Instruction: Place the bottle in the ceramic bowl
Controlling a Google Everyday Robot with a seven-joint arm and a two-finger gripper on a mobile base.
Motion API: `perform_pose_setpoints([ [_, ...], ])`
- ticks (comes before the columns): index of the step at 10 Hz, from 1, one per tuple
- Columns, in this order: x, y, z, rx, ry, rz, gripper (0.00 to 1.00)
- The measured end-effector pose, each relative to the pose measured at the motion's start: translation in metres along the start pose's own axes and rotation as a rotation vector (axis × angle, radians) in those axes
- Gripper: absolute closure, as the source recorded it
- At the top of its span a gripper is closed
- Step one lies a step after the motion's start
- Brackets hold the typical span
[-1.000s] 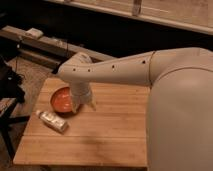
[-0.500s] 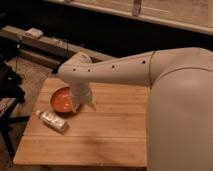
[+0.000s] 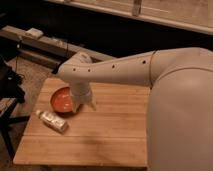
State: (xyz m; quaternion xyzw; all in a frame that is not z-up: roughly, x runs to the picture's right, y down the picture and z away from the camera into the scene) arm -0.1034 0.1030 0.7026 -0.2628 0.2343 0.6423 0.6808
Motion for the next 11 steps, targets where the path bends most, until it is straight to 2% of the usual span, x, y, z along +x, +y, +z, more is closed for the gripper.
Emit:
perform_pose_setpoints([
  [2,0.000,0.002,0.003,0.011,0.003,-0.019,0.35],
  [3,0.000,0.009,0.006,0.011,0.004,-0.056,0.35],
  [6,-0.009,0.066,0.014,-0.009,-0.011,-0.263,0.35],
  [7,-0.008,0.098,0.018,-0.021,-0.015,-0.371,0.35],
  [9,-0.002,0.139,0.026,-0.049,-0.005,-0.523,0.35],
  [11,0.005,0.166,0.046,-0.080,0.023,-0.612,0.35],
])
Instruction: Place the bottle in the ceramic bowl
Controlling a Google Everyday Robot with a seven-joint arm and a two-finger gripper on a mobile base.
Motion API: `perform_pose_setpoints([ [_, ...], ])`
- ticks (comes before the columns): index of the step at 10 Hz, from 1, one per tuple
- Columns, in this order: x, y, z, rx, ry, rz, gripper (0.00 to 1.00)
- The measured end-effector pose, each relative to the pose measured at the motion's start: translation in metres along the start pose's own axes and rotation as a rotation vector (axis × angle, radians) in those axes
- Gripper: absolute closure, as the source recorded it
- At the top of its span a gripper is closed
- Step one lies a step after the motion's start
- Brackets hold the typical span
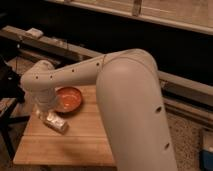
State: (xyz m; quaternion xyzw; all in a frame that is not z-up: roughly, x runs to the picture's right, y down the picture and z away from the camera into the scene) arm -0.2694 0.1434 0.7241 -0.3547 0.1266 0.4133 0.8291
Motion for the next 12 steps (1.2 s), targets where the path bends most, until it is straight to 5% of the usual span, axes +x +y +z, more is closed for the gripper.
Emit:
perform_pose_setpoints([
  [4,-0.005,0.022,0.042,-0.046,0.050,-0.087,0.35],
  [12,-0.009,0.002,0.083,0.001,0.123,-0.085,0.35],
])
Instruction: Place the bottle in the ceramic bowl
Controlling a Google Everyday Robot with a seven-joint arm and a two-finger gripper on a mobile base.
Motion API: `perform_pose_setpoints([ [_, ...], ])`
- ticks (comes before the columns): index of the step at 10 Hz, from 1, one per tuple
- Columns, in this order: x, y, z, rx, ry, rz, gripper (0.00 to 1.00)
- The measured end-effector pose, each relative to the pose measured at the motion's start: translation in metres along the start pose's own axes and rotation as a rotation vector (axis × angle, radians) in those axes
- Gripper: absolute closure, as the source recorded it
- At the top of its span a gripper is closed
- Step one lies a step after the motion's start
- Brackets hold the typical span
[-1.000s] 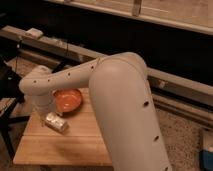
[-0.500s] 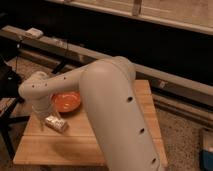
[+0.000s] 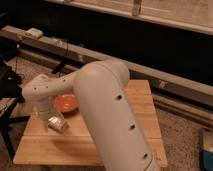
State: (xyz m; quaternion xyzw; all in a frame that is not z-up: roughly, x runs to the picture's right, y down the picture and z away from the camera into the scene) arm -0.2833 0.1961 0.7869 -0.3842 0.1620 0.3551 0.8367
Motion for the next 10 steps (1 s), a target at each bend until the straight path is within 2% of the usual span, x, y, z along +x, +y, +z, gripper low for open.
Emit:
perform_pose_setpoints([
  [5,-0.010,-0.012,0.006,0.014,-0.003,0.009,0.35],
  [10,-0.019,0.004,0.013,0.033,0.000,-0.044,0.35],
])
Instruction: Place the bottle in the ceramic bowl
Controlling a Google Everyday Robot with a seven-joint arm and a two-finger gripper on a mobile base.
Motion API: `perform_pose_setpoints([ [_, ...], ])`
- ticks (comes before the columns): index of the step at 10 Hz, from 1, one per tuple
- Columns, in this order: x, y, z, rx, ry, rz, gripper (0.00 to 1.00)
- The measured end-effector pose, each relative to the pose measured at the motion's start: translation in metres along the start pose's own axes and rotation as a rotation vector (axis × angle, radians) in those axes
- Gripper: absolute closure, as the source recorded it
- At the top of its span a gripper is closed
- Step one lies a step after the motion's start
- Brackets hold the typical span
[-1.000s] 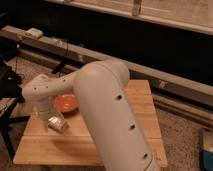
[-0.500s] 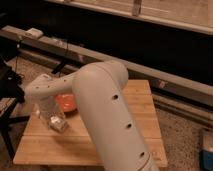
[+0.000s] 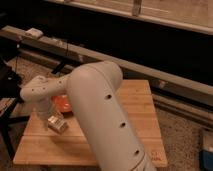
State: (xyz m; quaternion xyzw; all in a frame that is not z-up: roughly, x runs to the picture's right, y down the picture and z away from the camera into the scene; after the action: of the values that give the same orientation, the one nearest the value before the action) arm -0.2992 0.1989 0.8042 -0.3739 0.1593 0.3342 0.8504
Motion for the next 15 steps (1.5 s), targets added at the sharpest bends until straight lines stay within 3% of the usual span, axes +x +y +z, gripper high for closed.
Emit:
perform_pose_setpoints([
  [6,-0.005,0.013,0.013,0.025,0.031,-0.040,0.37],
  [7,-0.006,0.015,0.016,0.040,0.046,-0.043,0.44],
  [8,-0.008,0.020,0.014,0.043,0.050,-0.049,0.57],
  [10,-0.010,0.021,-0.002,0.033,0.023,-0.047,0.75],
  [12,-0.013,0.028,-0.030,0.010,-0.027,-0.061,0.94],
  [15,-0.016,0.030,-0.075,-0.020,-0.131,-0.058,1.00],
])
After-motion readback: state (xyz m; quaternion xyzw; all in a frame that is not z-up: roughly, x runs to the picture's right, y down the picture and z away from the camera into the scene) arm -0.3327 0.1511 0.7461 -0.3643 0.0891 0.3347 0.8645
